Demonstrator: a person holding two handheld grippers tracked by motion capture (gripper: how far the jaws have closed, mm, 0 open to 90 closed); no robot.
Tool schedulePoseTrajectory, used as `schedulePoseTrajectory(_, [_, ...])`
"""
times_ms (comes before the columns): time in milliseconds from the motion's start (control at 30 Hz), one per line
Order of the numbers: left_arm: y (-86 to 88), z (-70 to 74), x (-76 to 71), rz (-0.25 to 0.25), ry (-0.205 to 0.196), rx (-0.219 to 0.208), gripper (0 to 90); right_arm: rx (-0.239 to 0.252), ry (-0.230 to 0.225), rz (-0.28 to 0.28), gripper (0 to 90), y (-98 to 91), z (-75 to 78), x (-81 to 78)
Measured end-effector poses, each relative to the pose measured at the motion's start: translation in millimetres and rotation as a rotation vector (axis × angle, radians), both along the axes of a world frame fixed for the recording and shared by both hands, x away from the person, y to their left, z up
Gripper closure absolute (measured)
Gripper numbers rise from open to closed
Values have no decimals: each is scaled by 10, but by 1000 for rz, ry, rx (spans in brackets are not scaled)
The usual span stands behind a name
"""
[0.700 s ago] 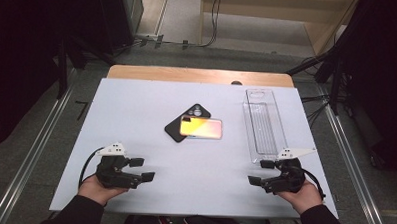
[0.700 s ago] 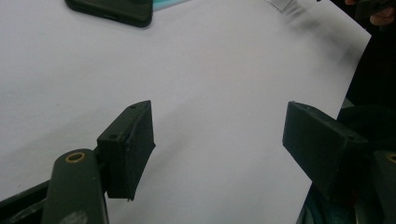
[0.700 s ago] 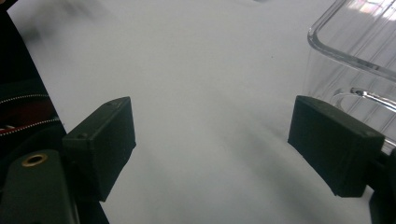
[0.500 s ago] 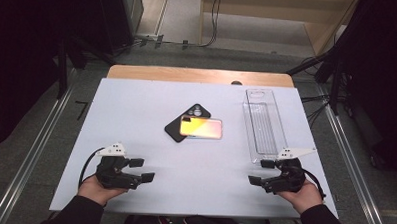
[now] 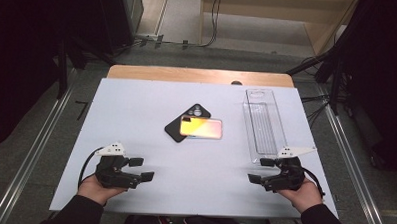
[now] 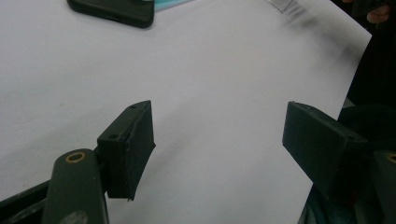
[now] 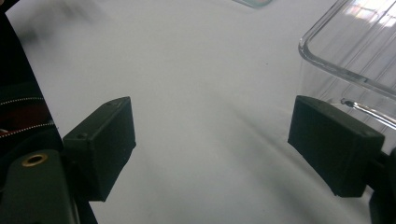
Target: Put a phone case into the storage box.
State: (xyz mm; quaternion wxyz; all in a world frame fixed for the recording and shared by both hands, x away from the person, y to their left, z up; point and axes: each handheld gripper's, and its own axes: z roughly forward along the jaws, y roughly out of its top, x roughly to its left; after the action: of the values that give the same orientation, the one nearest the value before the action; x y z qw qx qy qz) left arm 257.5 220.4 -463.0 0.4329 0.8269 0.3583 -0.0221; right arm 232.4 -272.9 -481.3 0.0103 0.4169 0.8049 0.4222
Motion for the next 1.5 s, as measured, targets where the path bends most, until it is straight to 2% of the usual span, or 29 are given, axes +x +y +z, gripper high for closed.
schedulePoseTrajectory(700, [-12, -4, 1, 15, -2, -6, 251, -1, 2, 8, 130, 23, 7, -8])
schedulePoseTrajectory(900, [-10, -4, 6, 12, 2, -13, 250, 8, 4, 17, 130, 58, 59, -10])
schedulePoseTrajectory(1033, [-9, -6, 12, 18, 6, -6, 251, 26, 18, 20, 130, 120, 92, 8])
schedulePoseTrajectory(1167, [-5, 4, 23, 41, 36, -36, 250, 37, 19, 12, 130, 189, 131, 20])
schedulePoseTrajectory(1267, [-5, -3, 22, 42, 26, -26, 250, 48, 21, -15, 130, 277, 172, 35])
schedulePoseTrajectory(1367, [-7, -4, 22, 40, 27, -17, 250, 55, 22, -12, 130, 335, 199, 49])
schedulePoseTrajectory(1500, [-7, -8, 22, 38, 21, -8, 251, 37, 18, -12, 130, 427, 241, 85])
